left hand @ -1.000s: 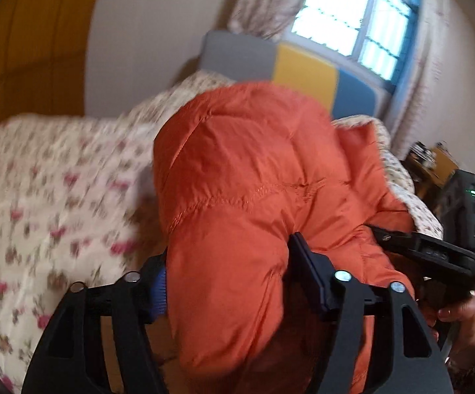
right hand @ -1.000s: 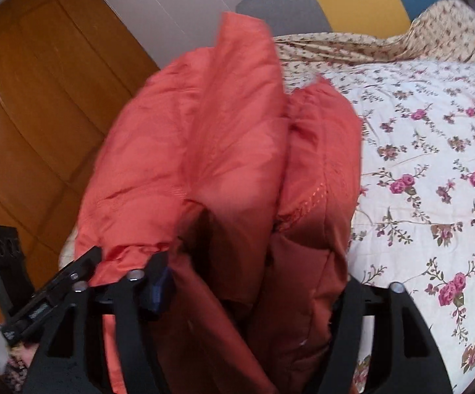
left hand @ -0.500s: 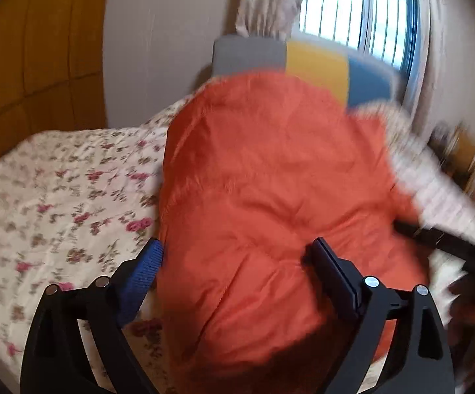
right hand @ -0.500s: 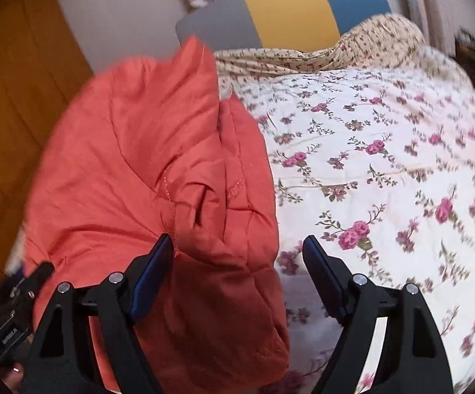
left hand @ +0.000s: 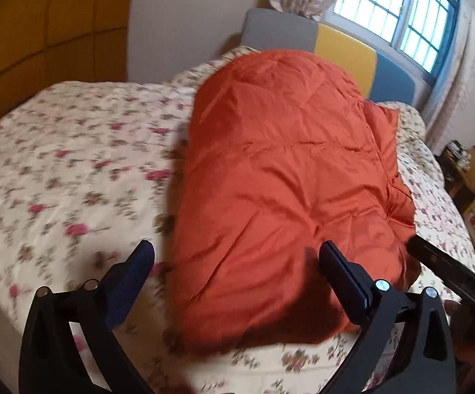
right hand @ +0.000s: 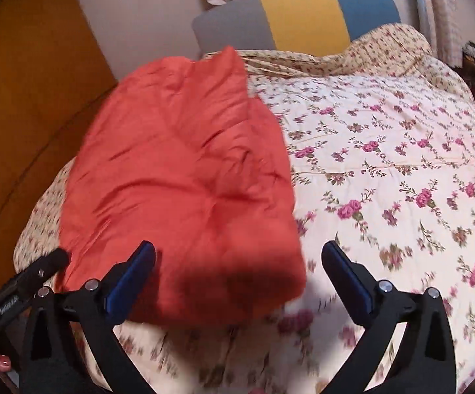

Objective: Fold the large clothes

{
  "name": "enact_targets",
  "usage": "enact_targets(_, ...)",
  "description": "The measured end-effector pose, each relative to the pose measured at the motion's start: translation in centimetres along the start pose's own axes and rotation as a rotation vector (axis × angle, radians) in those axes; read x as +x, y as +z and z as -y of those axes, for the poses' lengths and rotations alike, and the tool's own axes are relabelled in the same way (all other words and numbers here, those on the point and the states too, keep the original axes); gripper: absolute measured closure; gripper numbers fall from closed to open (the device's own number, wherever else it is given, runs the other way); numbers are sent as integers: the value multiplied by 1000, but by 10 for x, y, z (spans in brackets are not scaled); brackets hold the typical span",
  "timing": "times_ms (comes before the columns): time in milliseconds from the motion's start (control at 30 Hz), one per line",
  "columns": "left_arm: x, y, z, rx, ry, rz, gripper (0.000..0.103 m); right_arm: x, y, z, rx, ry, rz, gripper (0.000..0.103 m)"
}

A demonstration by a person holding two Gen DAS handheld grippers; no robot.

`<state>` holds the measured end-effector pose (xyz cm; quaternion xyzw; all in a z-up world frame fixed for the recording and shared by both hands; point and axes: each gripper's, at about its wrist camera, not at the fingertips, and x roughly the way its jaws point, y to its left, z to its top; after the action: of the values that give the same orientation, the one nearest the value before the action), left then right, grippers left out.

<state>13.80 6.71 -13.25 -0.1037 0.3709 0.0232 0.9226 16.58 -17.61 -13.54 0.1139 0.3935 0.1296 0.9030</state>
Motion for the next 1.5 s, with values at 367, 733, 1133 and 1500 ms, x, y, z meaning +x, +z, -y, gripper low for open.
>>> enact_targets(367, -74, -38, 17, 142, 95, 119, 3, -51, -35, -47, -171, -111, 25, 2)
enact_targets(733, -100, -50, 8, 88, 155, 141, 3, -88, -52, -51, -174, -105, 70, 2)
enact_targets(1133, -104, -56, 21, 112, 120, 128, 3, -95, -56, -47, -159, -108, 80, 2)
enact_targets(1500, -102, -57, 20, 93, 111, 111, 3, -95, -56, -49, -166, -105, 77, 2)
